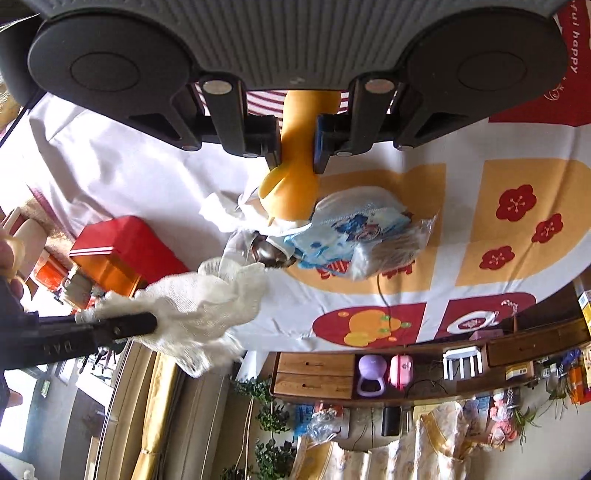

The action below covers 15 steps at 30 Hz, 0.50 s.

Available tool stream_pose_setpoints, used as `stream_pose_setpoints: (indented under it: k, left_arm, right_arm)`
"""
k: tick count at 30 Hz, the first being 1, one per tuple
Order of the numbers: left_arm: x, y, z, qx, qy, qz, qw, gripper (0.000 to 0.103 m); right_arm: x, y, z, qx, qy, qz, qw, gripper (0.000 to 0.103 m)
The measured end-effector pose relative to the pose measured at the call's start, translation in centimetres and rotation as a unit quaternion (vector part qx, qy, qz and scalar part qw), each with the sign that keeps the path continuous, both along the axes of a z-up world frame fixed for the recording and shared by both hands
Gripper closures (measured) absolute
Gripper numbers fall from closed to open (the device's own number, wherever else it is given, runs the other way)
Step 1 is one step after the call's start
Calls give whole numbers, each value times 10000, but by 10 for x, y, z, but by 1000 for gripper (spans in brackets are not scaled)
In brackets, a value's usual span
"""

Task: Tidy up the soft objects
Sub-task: 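Lift the white knit cloth with the right tool while the left tool grasps the yellow duck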

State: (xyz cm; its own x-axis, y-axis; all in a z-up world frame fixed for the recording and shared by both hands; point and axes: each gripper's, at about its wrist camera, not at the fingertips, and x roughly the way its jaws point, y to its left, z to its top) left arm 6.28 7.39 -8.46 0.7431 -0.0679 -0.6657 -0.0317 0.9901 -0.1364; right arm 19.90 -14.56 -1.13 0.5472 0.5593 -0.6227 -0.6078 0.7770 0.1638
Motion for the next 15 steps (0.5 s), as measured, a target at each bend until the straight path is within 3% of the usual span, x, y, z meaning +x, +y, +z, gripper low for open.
stream_pose_setpoints:
  k: [15]
  left_arm:
    - [30,-39,66,-171,-363,-330,9987,87]
  right_arm:
    - [3,-84,37,226,-472,-602,9968,91]
